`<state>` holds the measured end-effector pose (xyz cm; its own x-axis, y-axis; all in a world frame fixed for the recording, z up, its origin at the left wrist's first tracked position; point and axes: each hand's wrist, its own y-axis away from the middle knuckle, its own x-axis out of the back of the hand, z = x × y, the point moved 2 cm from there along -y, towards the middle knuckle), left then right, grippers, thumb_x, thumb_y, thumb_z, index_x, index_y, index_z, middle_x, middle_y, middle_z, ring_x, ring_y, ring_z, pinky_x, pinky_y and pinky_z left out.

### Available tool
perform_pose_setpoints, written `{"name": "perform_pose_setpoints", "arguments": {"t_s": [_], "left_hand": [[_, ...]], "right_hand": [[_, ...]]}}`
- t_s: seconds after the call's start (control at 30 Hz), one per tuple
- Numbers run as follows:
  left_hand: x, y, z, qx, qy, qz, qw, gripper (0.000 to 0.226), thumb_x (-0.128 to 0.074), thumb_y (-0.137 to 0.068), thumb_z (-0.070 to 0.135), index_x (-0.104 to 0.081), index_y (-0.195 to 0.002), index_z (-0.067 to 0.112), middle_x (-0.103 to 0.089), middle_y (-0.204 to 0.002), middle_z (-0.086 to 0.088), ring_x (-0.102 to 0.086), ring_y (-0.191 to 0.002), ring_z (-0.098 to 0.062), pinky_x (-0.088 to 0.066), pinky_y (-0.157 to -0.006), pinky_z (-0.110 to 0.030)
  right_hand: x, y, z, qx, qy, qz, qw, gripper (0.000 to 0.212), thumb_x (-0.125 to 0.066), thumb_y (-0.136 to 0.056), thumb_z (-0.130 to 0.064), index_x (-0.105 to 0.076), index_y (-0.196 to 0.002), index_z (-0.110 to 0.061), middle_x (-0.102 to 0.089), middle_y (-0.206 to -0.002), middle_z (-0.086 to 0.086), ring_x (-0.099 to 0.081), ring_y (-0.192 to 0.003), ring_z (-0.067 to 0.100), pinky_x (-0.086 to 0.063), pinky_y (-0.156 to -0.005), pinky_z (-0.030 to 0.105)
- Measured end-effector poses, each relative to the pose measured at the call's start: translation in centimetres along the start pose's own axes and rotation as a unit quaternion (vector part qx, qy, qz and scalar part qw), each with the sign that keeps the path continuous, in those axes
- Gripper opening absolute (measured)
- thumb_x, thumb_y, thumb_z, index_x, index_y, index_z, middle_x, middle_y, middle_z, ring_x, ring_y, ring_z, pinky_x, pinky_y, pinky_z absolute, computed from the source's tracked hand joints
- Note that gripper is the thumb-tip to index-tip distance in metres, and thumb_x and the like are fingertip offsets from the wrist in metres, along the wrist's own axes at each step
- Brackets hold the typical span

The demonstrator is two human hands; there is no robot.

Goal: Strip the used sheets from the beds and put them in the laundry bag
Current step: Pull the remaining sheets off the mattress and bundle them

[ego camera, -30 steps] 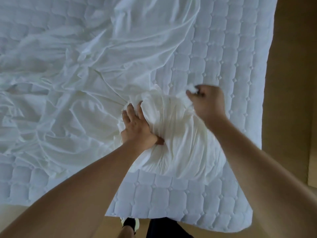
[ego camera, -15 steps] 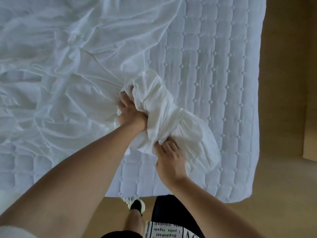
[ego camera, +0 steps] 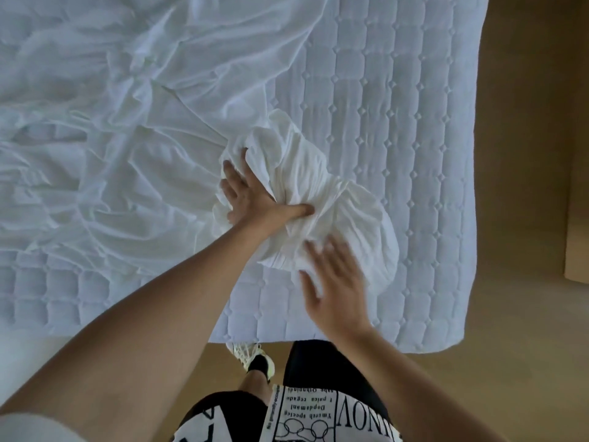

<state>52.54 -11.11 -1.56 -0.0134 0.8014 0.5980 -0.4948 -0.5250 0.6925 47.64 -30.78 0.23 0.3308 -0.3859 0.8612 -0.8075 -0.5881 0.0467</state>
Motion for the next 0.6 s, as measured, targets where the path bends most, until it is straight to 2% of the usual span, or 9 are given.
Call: {"name": "perform_pose_setpoints", "arguments": {"t_s": [0.03, 0.07, 0.13, 0.17, 0.23, 0.3, 0.37, 0.5, 0.6], "left_hand": [[0.0, -0.3, 0.1, 0.001, 0.004, 0.006, 1.000, 0.168, -0.092, -0.046, 0.070, 0.030, -0.156, 0.034, 0.035, -0.164, 0.002, 0.021, -0.156, -0.027, -0.016, -0.123, -0.059], [-0.1, -0.6, 0.2, 0.001, 0.003, 0.011, 1.000, 0.167, -0.092, -0.046, 0.069, 0.028, -0.156, 0.035, 0.033, -0.165, 0.002, 0.020, -0.157, -0.028, -0.016, -0.123, -0.058], [-0.3, -0.9, 0.2, 0.003, 0.003, 0.027, 1.000, 0.167, -0.093, -0.045, 0.070, 0.025, -0.157, 0.034, 0.029, -0.167, 0.001, 0.017, -0.157, -0.028, -0.015, -0.124, -0.056], [-0.4, -1.0, 0.0, 0.002, 0.010, 0.037, 0.999, 0.167, -0.093, -0.044, 0.070, 0.023, -0.158, 0.034, 0.027, -0.167, 0.001, 0.016, -0.157, -0.028, -0.013, -0.124, -0.055], [-0.7, -1.3, -0.4, -0.002, 0.029, 0.054, 0.998, 0.166, -0.094, -0.042, 0.069, 0.019, -0.159, 0.034, 0.024, -0.168, 0.000, 0.014, -0.158, -0.028, -0.009, -0.126, -0.052], [-0.8, -1.4, -0.8, -0.003, 0.041, 0.068, 0.997, 0.165, -0.094, -0.041, 0.070, 0.016, -0.160, 0.034, 0.022, -0.169, -0.001, 0.011, -0.158, -0.028, -0.007, -0.127, -0.050], [-0.8, -1.8, -1.1, -0.002, 0.047, 0.081, 0.996, 0.163, -0.092, -0.041, 0.072, 0.012, -0.161, 0.032, 0.018, -0.170, -0.004, 0.006, -0.159, -0.030, -0.009, -0.128, -0.050], [-0.8, -2.4, -1.9, -0.019, 0.074, 0.113, 0.991, 0.163, -0.082, -0.034, 0.082, 0.002, -0.163, 0.028, 0.006, -0.170, -0.005, -0.011, -0.157, -0.031, -0.024, -0.125, -0.052], [-1.3, -2.6, -2.1, -0.028, 0.065, 0.126, 0.989, 0.158, -0.076, -0.038, 0.084, -0.001, -0.163, 0.024, 0.003, -0.170, -0.010, -0.012, -0.156, -0.033, -0.024, -0.125, -0.052]], "right_hand": [[1.7, -0.5, 1.5, -0.052, 0.004, 0.064, 0.997, 0.057, -0.068, -0.095, -0.035, -0.054, -0.145, -0.011, -0.058, -0.145, 0.015, -0.046, -0.141, 0.035, -0.035, -0.119, 0.053], [3.1, -1.1, 3.4, -0.156, 0.010, 0.090, 0.984, 0.071, -0.071, -0.093, -0.046, -0.045, -0.151, -0.016, -0.050, -0.153, 0.013, -0.040, -0.145, 0.033, -0.030, -0.120, 0.052], [3.8, -2.3, 7.6, -0.415, -0.101, 0.026, 0.904, 0.113, -0.080, -0.071, -0.067, -0.022, -0.161, -0.031, -0.029, -0.166, 0.006, -0.027, -0.153, 0.029, -0.025, -0.124, 0.052], [3.4, -2.8, 8.9, -0.479, -0.197, -0.008, 0.855, 0.127, -0.083, -0.060, -0.073, -0.016, -0.162, -0.038, -0.027, -0.167, 0.001, -0.029, -0.153, 0.026, -0.029, -0.123, 0.053], [2.1, -4.1, 9.6, -0.460, -0.357, -0.042, 0.812, 0.118, -0.089, -0.055, -0.069, -0.031, -0.155, -0.043, -0.049, -0.155, -0.005, -0.052, -0.140, 0.019, -0.048, -0.111, 0.050], [0.8, -5.9, 8.5, -0.416, -0.410, -0.063, 0.809, 0.079, -0.093, -0.061, -0.050, -0.060, -0.131, -0.035, -0.073, -0.123, -0.009, -0.070, -0.115, 0.015, -0.060, -0.095, 0.042], [-0.3, -7.8, 7.1, -0.409, -0.434, -0.066, 0.800, 0.062, -0.093, -0.062, -0.050, -0.070, -0.117, -0.031, -0.077, -0.111, -0.004, -0.074, -0.104, 0.017, -0.062, -0.089, 0.041], [-2.5, -10.2, 5.8, -0.403, -0.392, -0.097, 0.821, 0.103, -0.086, -0.042, -0.086, -0.061, -0.132, -0.041, -0.063, -0.131, 0.000, -0.064, -0.122, 0.026, -0.056, -0.100, 0.052], [-2.8, -11.6, 4.9, -0.459, -0.262, -0.141, 0.837, 0.129, -0.075, -0.032, -0.095, -0.044, -0.144, -0.039, -0.046, -0.139, -0.003, -0.049, -0.133, 0.028, -0.047, -0.108, 0.054]]}}
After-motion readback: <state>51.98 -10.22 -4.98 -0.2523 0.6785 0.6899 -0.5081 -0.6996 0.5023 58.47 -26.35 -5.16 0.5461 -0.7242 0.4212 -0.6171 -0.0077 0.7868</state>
